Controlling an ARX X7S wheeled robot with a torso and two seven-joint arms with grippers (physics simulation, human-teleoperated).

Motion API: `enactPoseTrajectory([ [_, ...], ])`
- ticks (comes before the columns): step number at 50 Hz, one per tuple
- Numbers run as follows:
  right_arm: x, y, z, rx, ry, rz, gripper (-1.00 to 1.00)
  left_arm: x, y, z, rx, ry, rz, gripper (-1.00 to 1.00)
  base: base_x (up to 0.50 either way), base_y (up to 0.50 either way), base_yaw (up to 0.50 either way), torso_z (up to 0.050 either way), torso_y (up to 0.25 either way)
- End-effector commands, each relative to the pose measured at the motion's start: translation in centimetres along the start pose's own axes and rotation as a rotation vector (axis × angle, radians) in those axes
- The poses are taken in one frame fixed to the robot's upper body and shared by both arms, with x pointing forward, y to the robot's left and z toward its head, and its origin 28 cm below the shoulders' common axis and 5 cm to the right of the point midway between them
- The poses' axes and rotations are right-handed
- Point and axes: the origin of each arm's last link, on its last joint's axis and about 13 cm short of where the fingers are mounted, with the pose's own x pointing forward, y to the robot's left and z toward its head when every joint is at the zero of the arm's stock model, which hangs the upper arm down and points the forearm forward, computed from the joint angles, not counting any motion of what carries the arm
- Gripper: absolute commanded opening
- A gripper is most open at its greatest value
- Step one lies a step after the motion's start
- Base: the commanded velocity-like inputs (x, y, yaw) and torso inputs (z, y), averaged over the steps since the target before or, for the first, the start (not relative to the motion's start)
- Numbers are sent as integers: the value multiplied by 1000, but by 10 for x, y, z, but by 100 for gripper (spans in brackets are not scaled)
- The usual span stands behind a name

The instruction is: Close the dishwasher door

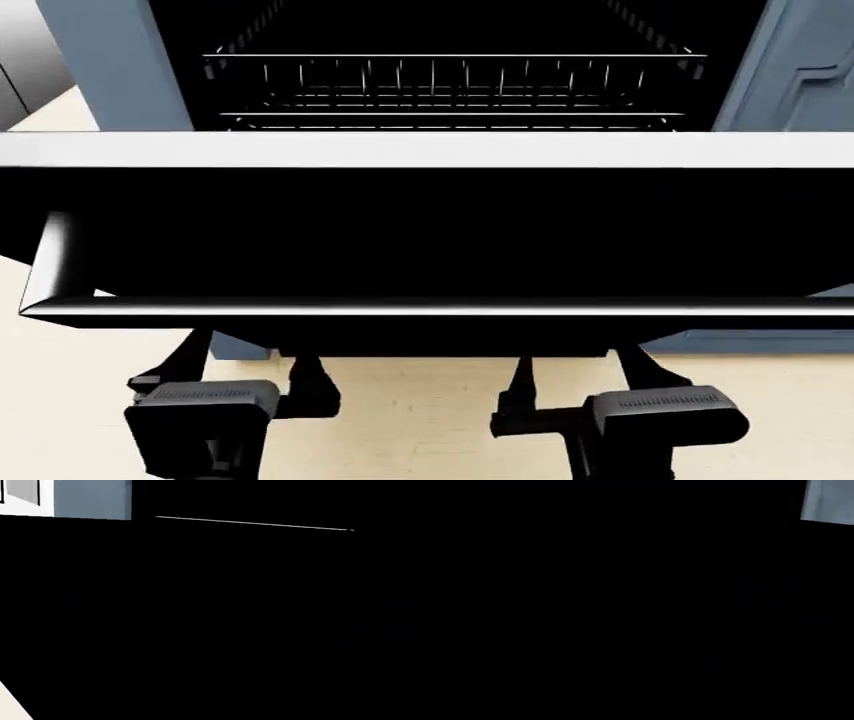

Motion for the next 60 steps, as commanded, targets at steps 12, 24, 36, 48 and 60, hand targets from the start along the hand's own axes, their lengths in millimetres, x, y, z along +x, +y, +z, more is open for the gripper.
enactPoseTrajectory([
  [12,3,-16,110,-116,-199,-41,100,12,-11,104,8,-246,-23,100,0,0,0,0,1],
  [24,69,-31,125,-114,-100,-66,100,83,-36,129,58,-211,-89,100,0,0,0,0,1],
  [36,119,-49,147,-113,-40,-81,100,145,-63,157,82,-239,-124,100,0,0,0,0,2],
  [48,172,-61,161,-151,50,-120,100,184,-76,179,103,-226,-115,100,0,0,0,0,1],
  [60,224,-76,152,-119,179,-171,100,201,-75,177,111,-128,-90,100,0,0,0,0,3],
])
